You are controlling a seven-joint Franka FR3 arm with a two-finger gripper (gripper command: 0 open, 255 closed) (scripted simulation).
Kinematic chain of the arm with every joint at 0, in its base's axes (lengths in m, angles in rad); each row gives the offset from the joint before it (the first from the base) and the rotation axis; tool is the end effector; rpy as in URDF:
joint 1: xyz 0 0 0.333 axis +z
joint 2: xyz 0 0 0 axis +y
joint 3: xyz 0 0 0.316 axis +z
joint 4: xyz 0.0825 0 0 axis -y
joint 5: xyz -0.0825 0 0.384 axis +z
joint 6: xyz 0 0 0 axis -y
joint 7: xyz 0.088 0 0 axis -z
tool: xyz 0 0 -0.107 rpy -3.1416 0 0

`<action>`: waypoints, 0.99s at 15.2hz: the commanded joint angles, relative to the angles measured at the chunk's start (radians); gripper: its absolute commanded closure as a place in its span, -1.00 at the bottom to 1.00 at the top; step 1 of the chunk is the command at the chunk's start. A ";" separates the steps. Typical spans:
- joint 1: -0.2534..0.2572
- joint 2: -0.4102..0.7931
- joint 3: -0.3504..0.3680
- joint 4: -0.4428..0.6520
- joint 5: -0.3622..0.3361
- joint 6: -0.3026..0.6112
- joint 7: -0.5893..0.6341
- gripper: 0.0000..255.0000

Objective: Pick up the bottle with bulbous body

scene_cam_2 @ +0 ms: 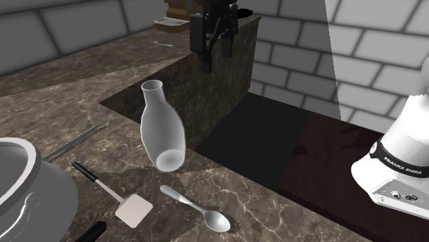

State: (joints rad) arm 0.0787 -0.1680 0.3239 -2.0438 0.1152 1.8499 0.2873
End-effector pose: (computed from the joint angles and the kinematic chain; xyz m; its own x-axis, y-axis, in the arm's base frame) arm 0.4597 0.2134 0.5079 0.9958 0.0774 -0.0490 0.0753 -0.9962 -0.0442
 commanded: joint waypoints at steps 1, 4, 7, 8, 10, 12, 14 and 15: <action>0.010 0.070 0.027 0.061 -0.026 0.011 0.047 -1.00; 0.033 0.186 0.059 0.174 -0.078 0.011 0.118 -1.00; 0.066 0.307 0.082 0.302 -0.139 -0.003 0.188 -1.00; 0.080 0.349 0.087 0.348 -0.160 -0.011 0.210 -1.00; 0.095 0.390 0.088 0.382 -0.181 -0.007 0.229 -1.00; 0.096 0.394 0.087 0.360 -0.183 0.018 0.230 -1.00; 0.096 0.399 0.086 0.339 -0.185 0.044 0.231 -1.00; 0.096 0.401 0.086 0.328 -0.186 0.056 0.232 -1.00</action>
State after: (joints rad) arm 0.1744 0.2310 0.4103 -1.7044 -0.0697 1.8925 0.5187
